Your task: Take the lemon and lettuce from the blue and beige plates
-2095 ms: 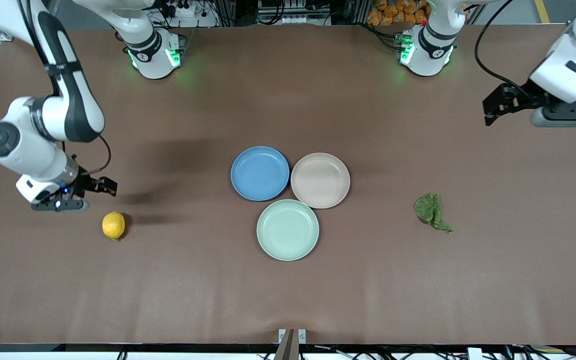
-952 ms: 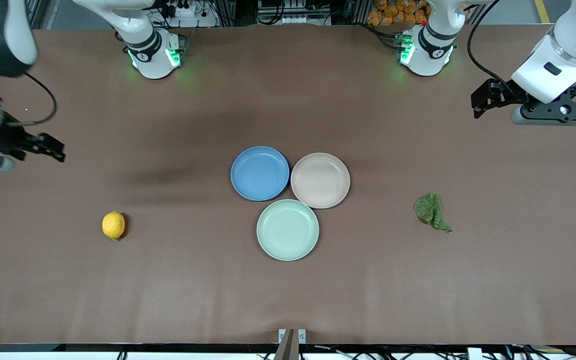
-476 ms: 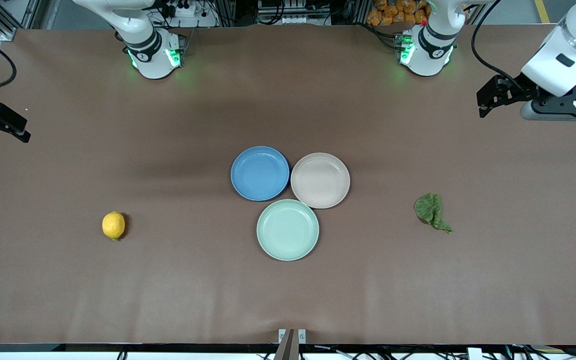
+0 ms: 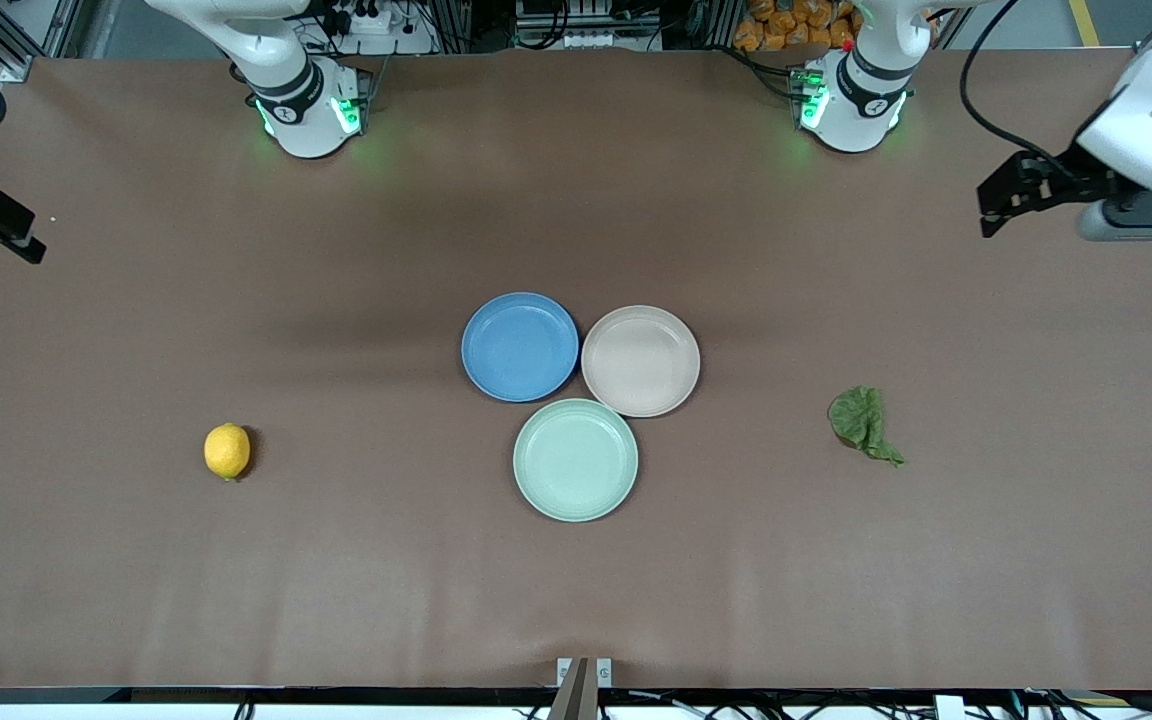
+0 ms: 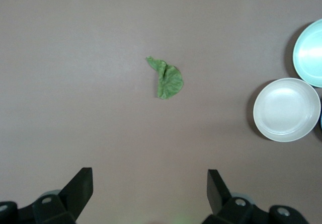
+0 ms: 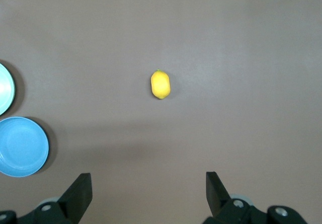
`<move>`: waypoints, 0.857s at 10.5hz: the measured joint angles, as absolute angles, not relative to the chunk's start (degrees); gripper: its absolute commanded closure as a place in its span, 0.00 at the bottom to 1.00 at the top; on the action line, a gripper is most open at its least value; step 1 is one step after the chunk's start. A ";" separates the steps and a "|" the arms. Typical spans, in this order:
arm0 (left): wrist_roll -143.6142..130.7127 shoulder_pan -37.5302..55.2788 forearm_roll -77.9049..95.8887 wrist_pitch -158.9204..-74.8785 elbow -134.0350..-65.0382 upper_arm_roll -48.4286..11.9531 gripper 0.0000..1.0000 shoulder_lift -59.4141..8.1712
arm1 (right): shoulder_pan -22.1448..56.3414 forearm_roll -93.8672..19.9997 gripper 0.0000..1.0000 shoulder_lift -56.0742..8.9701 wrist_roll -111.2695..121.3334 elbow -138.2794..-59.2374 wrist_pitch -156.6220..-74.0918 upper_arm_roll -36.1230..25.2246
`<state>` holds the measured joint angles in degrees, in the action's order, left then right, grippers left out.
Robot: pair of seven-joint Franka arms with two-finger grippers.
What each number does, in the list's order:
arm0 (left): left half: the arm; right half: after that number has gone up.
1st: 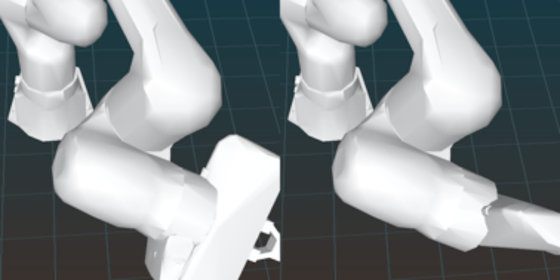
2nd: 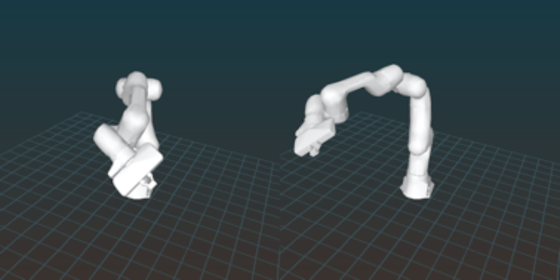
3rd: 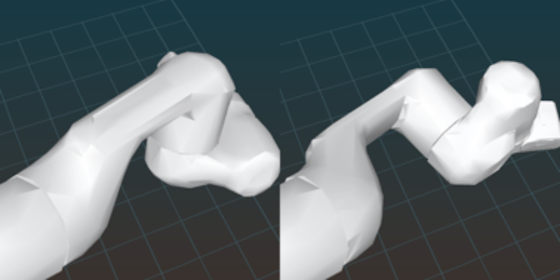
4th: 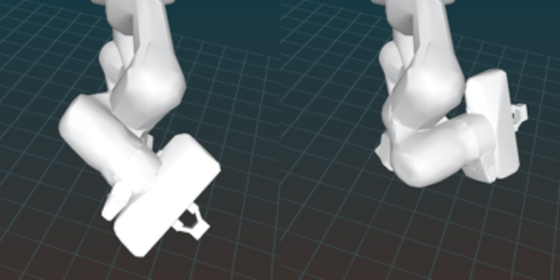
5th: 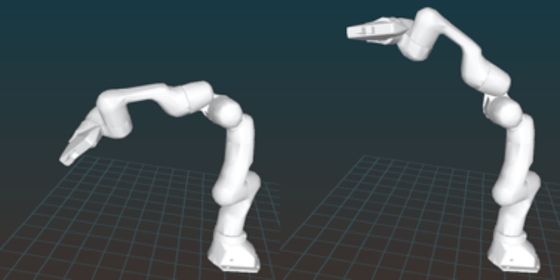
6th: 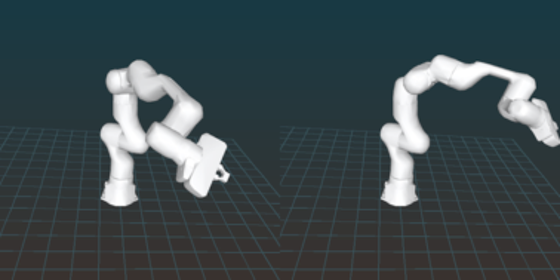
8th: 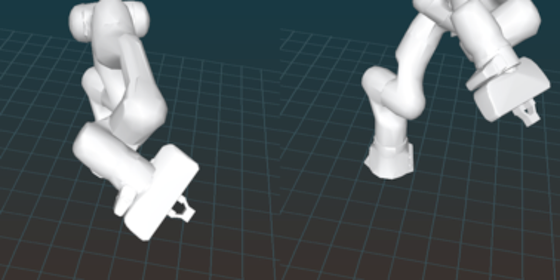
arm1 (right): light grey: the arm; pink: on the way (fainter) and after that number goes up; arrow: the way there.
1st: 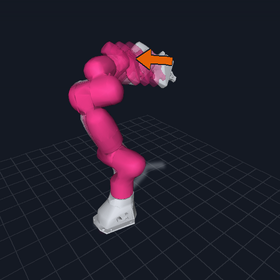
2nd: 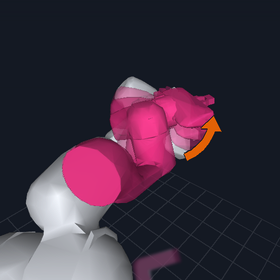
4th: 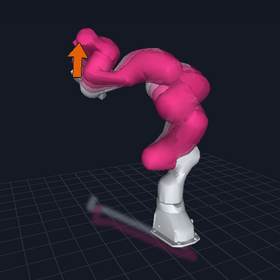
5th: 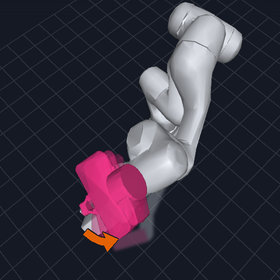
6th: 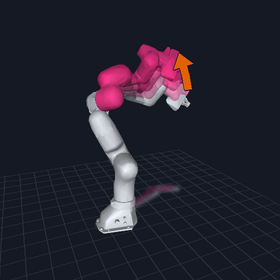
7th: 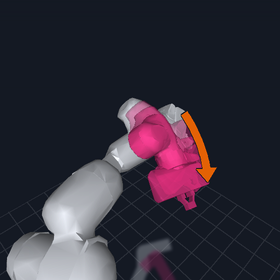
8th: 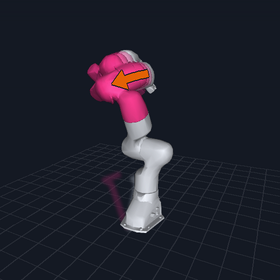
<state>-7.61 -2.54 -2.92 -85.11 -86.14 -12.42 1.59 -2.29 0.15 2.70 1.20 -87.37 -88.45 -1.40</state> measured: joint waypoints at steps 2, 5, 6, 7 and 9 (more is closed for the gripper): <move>-7.60 -3.00 -2.92 -85.11 -85.98 -12.43 0.00 1.90 | -2.29 0.03 0.00 2.65 0.87 -86.98 -86.35 -1.39; -7.60 -2.99 -2.92 -85.14 -85.98 -12.49 0.00 1.95 | -2.11 -0.02 0.00 2.60 0.27 -86.85 -84.67 -1.24; -7.60 -2.99 -2.92 -85.39 -85.98 -12.49 0.00 1.94 | -2.05 -0.02 0.00 2.60 0.24 -86.78 -84.67 -1.23; -7.60 -2.98 -2.92 -85.67 -85.98 -12.50 0.00 1.92 | -2.05 -0.02 0.00 2.60 0.23 -86.71 -84.66 -1.23; -7.60 -2.97 -2.92 -86.20 -86.00 -12.50 0.00 1.55 | -2.05 -0.04 0.00 2.60 0.23 -86.55 -84.66 -1.23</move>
